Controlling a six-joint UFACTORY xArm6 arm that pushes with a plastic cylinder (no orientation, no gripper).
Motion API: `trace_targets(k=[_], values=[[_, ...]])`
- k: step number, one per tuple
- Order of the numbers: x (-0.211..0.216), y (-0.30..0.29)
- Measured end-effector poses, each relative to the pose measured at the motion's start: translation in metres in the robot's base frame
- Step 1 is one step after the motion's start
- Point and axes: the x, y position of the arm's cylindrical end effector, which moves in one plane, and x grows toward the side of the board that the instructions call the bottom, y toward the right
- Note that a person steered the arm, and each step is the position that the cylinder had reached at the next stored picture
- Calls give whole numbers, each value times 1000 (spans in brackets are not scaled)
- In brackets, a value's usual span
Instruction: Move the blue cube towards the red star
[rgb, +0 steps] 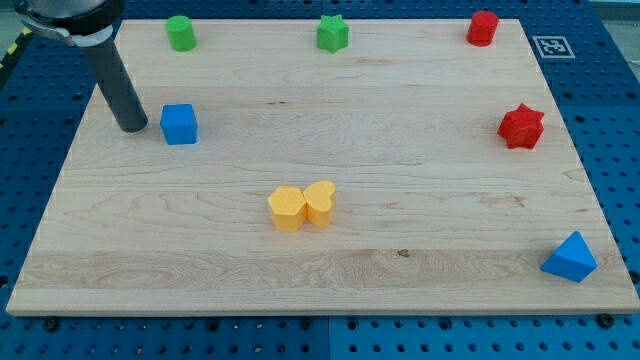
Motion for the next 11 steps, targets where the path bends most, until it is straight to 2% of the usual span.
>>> trace_targets(k=[4, 9, 11], values=[[0, 63], [33, 101], [33, 136]])
